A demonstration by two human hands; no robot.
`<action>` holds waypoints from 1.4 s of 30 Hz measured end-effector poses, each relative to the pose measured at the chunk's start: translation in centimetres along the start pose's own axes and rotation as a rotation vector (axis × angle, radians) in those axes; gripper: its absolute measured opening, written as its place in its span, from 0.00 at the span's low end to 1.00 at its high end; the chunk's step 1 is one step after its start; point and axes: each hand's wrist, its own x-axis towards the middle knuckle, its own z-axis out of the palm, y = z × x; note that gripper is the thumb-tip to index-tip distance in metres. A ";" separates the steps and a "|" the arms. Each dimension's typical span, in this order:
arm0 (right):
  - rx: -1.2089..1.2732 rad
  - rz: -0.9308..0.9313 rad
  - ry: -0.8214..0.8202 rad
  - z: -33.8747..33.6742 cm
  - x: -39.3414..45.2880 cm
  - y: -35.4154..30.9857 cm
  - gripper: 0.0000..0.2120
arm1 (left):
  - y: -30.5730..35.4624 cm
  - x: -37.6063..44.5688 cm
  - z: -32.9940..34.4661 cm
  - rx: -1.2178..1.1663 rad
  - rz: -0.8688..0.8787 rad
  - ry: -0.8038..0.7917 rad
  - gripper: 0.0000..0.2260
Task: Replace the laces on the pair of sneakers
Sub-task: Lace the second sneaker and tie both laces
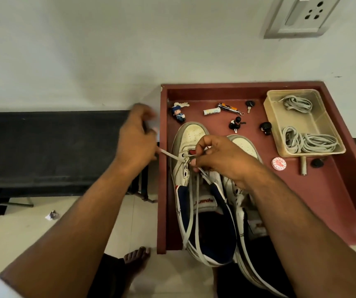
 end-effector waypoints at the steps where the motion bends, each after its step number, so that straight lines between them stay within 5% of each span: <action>1: 0.043 0.028 -0.032 -0.2 -0.1 -0.2 0.07 | 0.4 -0.5 0.7 -0.021 0.006 -0.181 0.09; 4: -0.042 0.105 -0.102 -0.9 -0.6 -0.7 0.06 | 0.3 -1.6 2.1 0.123 0.036 -0.422 0.08; 10: -0.268 0.196 -0.100 -0.8 -2.3 -1.6 0.07 | 0.0 -1.7 2.5 0.281 0.110 -0.378 0.08; 16: -0.154 0.265 -0.180 -1.0 -4.4 -2.9 0.02 | 0.3 -2.1 2.8 0.433 0.255 -0.386 0.09; 21: -0.976 0.185 -0.022 -0.2 -6.9 -5.4 0.16 | 0.5 -2.5 3.2 0.504 0.327 -0.379 0.09; 25: -0.611 0.193 -0.212 -0.4 -8.3 -5.9 0.10 | 0.7 -2.1 3.0 0.623 0.298 -0.377 0.11; 30: -0.635 -0.061 0.080 -0.7 -6.0 -3.3 0.07 | 1.3 -1.6 1.0 0.766 0.198 -0.417 0.06; 32: -0.624 0.007 -0.006 -0.7 -5.2 -2.3 0.07 | 0.7 -0.8 -1.0 0.806 0.096 -0.315 0.06; 35: -0.587 0.057 -0.048 -0.9 -4.6 -1.7 0.11 | -0.3 0.3 -4.9 0.872 -0.122 0.059 0.09; 37: -0.575 0.071 -0.080 -1.1 -4.2 -1.6 0.14 | -0.3 -0.2 -5.1 0.810 -0.106 0.194 0.13; 39: -0.549 0.085 -0.114 -1.2 -3.8 -1.6 0.14 | 0.6 -1.1 -2.9 0.569 0.062 0.048 0.17; 42: -0.571 0.062 -0.098 -1.1 -3.3 -1.3 0.11 | 1.6 -2.8 1.5 0.335 0.022 -0.371 0.13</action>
